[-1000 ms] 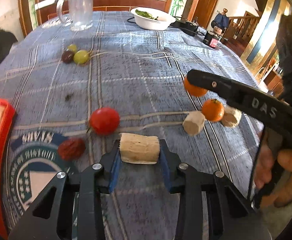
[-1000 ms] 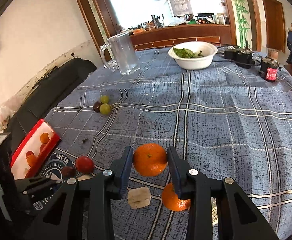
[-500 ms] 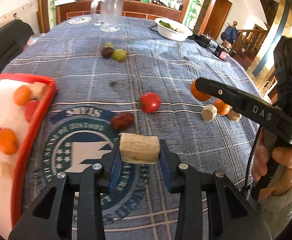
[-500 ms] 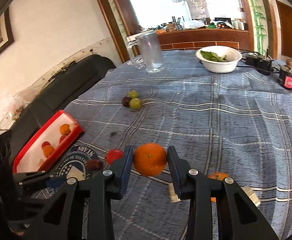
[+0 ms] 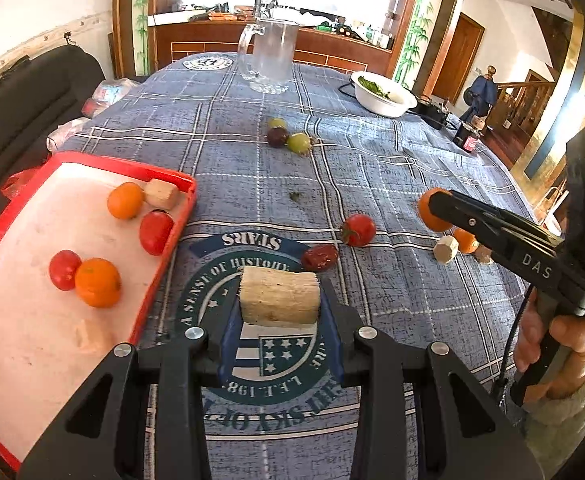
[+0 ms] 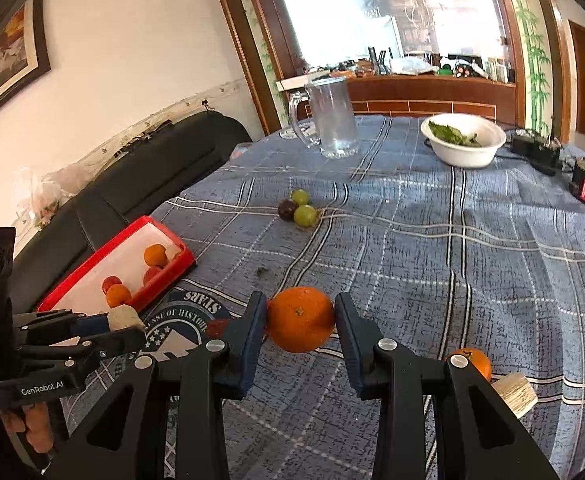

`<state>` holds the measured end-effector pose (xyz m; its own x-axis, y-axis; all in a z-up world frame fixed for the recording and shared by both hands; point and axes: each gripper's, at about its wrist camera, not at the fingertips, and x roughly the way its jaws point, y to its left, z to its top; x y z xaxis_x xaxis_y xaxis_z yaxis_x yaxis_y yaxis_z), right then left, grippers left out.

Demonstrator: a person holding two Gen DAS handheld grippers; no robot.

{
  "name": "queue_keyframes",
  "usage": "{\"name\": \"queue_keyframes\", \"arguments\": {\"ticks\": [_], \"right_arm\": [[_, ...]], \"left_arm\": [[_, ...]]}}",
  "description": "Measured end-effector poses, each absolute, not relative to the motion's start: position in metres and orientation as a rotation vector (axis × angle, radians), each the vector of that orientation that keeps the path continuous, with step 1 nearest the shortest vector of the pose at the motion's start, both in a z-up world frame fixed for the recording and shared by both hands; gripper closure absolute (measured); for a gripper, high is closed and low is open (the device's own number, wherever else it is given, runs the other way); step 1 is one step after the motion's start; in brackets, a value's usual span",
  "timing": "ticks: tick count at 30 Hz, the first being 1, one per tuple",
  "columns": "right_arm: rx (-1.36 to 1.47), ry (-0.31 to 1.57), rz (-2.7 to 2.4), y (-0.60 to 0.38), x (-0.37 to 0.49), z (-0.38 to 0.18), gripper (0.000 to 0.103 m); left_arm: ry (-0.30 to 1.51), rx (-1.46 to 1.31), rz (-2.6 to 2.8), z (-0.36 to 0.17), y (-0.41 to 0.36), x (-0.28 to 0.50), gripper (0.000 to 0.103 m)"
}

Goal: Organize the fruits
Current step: 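Carry the block into the red tray and open the left gripper while the right releases the orange there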

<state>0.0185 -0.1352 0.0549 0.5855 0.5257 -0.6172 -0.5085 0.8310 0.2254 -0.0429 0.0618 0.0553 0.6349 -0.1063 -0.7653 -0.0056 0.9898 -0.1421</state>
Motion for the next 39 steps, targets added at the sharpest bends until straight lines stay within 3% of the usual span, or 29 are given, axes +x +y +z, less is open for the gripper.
{"name": "queue_keyframes", "arguments": {"ticks": [28, 39], "right_arm": [[-0.042, 0.726, 0.659, -0.047, -0.022, 0.079, 0.067], [-0.051, 0.759, 0.768, 0.004, -0.025, 0.083, 0.067]], "left_arm": [[0.767, -0.215, 0.062, 0.090, 0.163, -0.088, 0.070], [0.793, -0.253, 0.128, 0.075, 0.199, -0.090, 0.069]]}}
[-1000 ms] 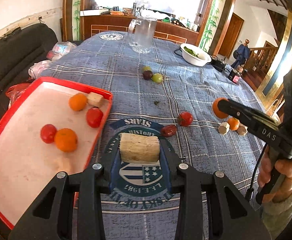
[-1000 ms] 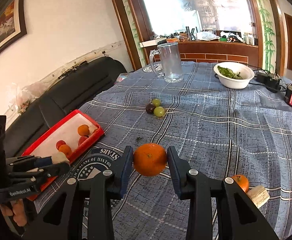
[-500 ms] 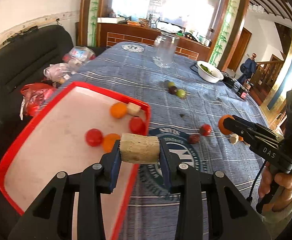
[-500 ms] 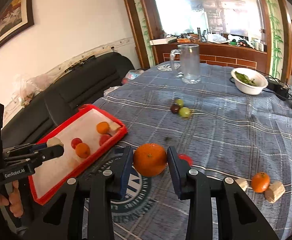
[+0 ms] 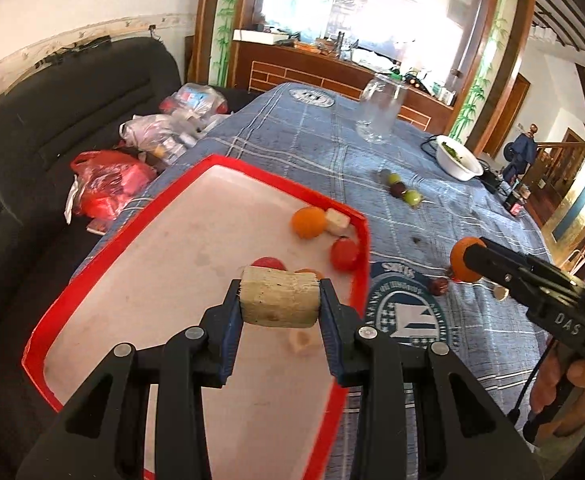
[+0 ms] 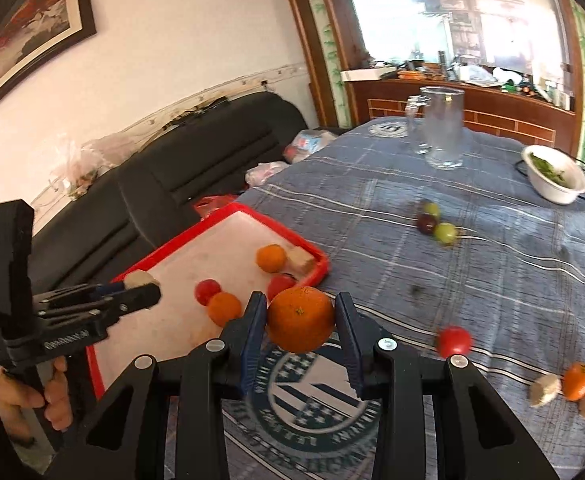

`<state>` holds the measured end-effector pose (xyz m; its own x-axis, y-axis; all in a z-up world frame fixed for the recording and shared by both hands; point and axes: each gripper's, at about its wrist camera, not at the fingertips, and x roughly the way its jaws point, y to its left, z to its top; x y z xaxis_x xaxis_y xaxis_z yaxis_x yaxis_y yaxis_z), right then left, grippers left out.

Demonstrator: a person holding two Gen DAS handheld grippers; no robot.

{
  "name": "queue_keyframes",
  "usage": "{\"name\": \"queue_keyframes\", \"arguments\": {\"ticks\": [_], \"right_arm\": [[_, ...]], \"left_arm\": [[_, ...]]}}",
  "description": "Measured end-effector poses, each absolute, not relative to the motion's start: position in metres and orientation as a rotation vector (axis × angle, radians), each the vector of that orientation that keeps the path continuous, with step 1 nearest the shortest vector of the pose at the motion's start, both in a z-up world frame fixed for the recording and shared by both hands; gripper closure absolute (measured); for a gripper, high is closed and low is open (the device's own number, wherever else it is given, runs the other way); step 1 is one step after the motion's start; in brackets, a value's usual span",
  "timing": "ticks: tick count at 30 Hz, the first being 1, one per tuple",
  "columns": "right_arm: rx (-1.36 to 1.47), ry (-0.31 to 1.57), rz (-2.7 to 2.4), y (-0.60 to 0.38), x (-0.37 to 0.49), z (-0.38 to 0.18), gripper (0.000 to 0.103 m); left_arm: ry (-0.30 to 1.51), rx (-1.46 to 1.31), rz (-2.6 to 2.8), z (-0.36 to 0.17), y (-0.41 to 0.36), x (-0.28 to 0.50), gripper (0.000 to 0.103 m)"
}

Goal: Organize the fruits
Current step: 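Carry the block into the red tray and open the left gripper while the right releases the orange there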

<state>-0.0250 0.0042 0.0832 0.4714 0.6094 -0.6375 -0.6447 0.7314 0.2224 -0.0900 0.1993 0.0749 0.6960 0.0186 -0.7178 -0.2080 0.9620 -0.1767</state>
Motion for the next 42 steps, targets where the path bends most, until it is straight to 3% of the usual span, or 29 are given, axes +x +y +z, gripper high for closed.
{"name": "queue_keyframes", "arguments": {"ticks": [17, 42], "right_arm": [[-0.028, 0.958, 0.876, 0.104, 0.026, 0.051, 0.067], [-0.196, 0.979, 0.808, 0.141, 0.023, 0.020, 0.066]], "left_arm": [[0.897, -0.214, 0.143, 0.041, 0.210, -0.081, 0.069], [0.948, -0.209, 0.147, 0.027, 0.206, -0.071, 0.069]]}}
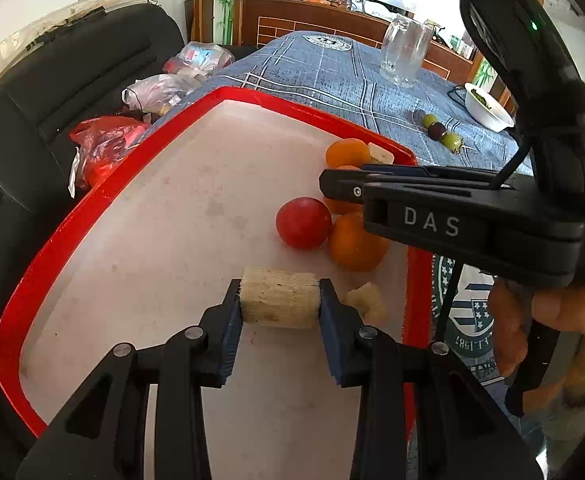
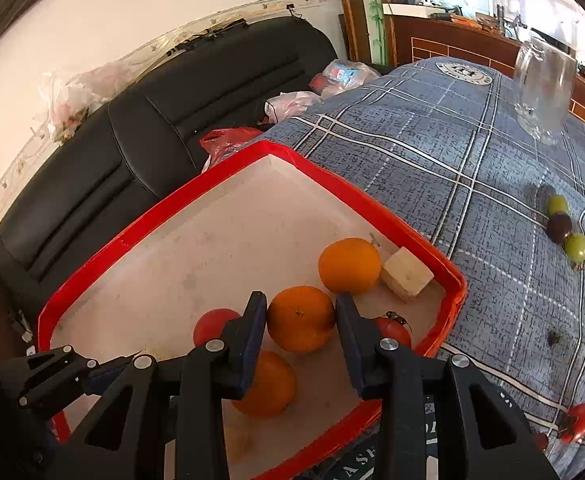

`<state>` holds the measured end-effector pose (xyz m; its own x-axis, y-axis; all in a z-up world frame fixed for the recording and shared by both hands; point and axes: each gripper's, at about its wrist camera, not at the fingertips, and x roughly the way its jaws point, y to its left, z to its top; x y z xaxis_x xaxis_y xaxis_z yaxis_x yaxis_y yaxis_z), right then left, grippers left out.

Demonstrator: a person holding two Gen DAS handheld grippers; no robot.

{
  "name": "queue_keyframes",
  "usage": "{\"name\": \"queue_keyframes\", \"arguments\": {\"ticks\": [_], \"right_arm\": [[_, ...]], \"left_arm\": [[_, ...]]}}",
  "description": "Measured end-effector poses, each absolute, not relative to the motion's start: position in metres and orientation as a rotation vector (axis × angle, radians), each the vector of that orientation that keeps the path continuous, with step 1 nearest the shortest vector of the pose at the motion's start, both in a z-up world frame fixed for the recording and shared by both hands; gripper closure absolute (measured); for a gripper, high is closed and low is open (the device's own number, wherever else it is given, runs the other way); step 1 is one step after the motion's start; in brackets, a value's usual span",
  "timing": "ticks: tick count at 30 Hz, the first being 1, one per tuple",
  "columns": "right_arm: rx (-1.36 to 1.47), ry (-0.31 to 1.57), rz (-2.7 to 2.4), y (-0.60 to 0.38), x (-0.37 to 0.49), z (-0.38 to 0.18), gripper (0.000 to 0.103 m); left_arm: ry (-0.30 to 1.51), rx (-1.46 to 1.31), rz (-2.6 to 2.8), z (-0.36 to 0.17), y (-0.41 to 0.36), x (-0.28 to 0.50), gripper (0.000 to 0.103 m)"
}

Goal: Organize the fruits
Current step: 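Carry the block into the red tray and open the left gripper while the right releases the orange there, then move both open grippers back over the remaining fruit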

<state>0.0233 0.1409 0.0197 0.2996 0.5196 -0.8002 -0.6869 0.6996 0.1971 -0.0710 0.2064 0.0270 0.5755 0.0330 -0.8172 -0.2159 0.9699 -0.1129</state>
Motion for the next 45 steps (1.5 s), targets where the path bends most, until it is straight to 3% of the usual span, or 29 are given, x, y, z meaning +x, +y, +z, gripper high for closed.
{"name": "queue_keyframes", "arguments": {"ticks": [4, 7, 11, 17, 20, 23, 45], "right_arm": [[-0.160, 0.989, 0.812, 0.135, 0.026, 0.023, 0.065], [-0.112, 0.981, 0.830, 0.127, 0.027, 0.028, 0.051], [-0.074, 0.959, 0.840, 0.117, 0.023, 0.041, 0.051], [-0.021, 0.918, 0.837, 0.087, 0.011, 0.060, 0.043], [0.006, 0.903, 0.824, 0.071, 0.001, 0.064, 0.041], [0.035, 0.896, 0.810, 0.055, -0.007, 0.063, 0.037], [0.022, 0.857, 0.765, 0.010, -0.039, 0.070, 0.033]], "left_arm": [[0.942, -0.240, 0.140, 0.027, 0.209, -0.073, 0.069], [0.944, -0.247, 0.140, 0.027, 0.209, -0.073, 0.068], [0.932, -0.259, 0.138, 0.029, 0.208, -0.076, 0.052], [0.911, -0.256, 0.150, 0.034, 0.207, -0.082, 0.049], [0.892, -0.265, 0.160, 0.038, 0.207, -0.086, 0.041], [0.884, -0.259, 0.160, 0.041, 0.203, -0.087, 0.041], [0.864, -0.159, 0.168, 0.057, 0.168, -0.092, 0.040]]}}
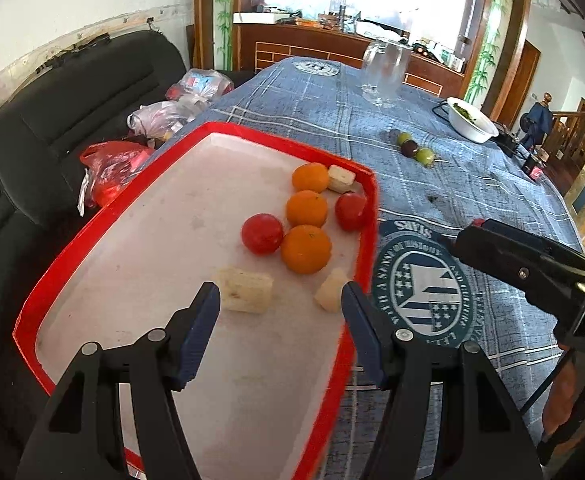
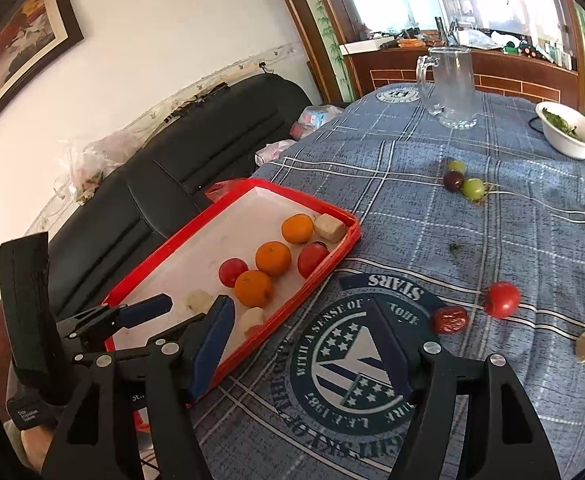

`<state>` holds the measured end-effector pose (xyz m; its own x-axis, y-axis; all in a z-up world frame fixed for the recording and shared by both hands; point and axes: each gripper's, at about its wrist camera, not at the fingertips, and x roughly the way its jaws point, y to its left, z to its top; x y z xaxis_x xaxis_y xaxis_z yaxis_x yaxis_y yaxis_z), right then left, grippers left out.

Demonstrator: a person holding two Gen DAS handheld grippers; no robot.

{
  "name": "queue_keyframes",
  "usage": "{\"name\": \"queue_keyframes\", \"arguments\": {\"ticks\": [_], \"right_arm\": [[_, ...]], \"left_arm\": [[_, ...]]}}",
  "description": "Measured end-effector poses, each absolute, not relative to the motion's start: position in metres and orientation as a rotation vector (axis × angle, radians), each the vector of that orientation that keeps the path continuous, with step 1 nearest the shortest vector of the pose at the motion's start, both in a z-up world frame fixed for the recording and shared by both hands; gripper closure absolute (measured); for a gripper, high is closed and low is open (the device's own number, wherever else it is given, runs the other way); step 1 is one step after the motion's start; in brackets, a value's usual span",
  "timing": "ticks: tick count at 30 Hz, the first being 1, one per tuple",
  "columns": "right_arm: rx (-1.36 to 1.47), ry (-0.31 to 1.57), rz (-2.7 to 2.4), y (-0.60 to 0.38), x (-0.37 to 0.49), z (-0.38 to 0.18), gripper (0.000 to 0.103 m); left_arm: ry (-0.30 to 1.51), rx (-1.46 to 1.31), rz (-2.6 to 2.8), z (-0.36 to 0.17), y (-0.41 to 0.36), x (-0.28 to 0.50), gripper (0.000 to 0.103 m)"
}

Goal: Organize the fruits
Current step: 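Move both open grippers back over the remaining fruit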

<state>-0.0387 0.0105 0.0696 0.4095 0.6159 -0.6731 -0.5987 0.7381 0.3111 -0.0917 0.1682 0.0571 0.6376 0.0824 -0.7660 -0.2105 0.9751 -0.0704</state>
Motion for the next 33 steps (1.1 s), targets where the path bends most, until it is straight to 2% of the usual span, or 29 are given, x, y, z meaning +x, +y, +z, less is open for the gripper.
{"name": "queue_keyframes", "arguments": {"ticks": [10, 33], "right_arm": [[0.072, 0.836, 0.700, -0.031, -0.039, 0.077, 0.032], [0.137, 0.850, 0.450, -0.152, -0.019, 0.056, 0.031]], "left_arm": [[0.854, -0.097, 0.086, 0.066, 0.127, -0.084, 0.040], [0.919, 0.008, -0.062, 0.052, 0.044, -0.042, 0.041]]}}
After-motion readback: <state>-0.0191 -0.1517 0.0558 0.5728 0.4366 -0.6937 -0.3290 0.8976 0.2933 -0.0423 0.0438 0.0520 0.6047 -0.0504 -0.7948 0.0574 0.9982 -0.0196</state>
